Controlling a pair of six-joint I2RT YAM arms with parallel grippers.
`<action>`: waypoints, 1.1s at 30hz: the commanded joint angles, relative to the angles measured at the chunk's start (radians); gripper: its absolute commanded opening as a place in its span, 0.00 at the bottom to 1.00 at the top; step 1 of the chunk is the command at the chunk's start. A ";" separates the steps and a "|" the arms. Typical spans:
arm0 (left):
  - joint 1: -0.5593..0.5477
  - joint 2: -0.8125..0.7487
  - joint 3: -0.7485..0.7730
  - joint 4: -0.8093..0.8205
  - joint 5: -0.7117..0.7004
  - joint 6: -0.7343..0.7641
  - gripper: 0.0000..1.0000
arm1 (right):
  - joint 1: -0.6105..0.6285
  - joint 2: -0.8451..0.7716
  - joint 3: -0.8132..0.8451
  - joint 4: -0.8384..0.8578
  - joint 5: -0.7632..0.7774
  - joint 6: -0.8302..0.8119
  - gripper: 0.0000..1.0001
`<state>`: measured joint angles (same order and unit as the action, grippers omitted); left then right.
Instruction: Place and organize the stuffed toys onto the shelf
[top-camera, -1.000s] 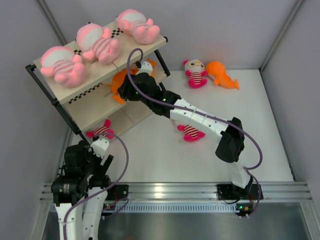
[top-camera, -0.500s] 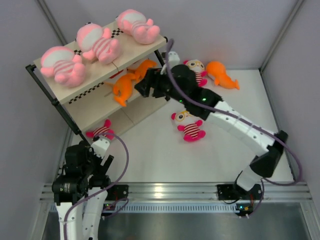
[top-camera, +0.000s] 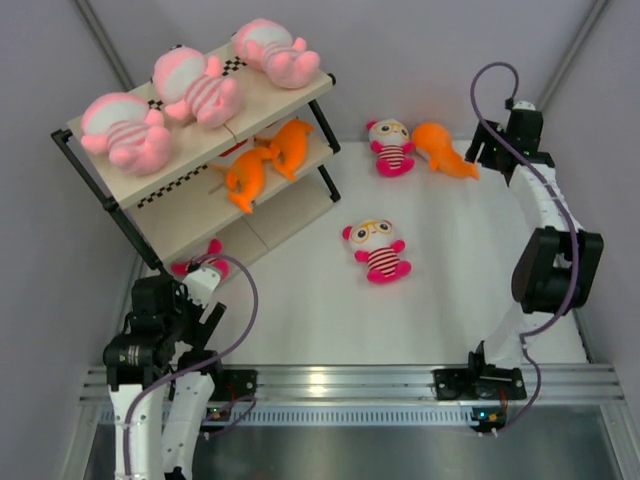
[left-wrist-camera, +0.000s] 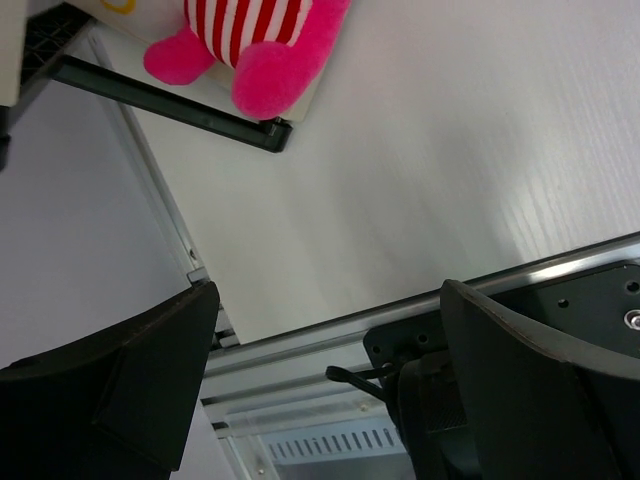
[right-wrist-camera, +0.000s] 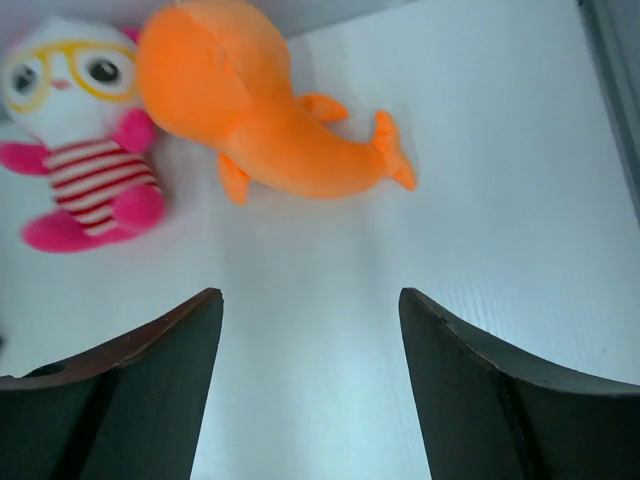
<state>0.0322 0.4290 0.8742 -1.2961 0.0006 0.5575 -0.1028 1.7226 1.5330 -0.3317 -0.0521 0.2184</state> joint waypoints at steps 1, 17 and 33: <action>0.008 0.020 0.071 0.049 -0.011 0.050 0.99 | 0.014 0.130 0.116 0.037 -0.101 -0.296 0.73; 0.018 0.131 0.152 0.047 0.125 0.143 0.99 | 0.069 0.709 0.565 0.042 -0.117 -0.637 0.85; 0.029 0.145 0.220 0.047 0.134 0.165 0.99 | 0.063 0.605 0.573 -0.066 -0.187 -0.614 0.00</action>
<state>0.0532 0.5858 1.0546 -1.2835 0.1081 0.7139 -0.0334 2.4538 2.1269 -0.4118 -0.2504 -0.4377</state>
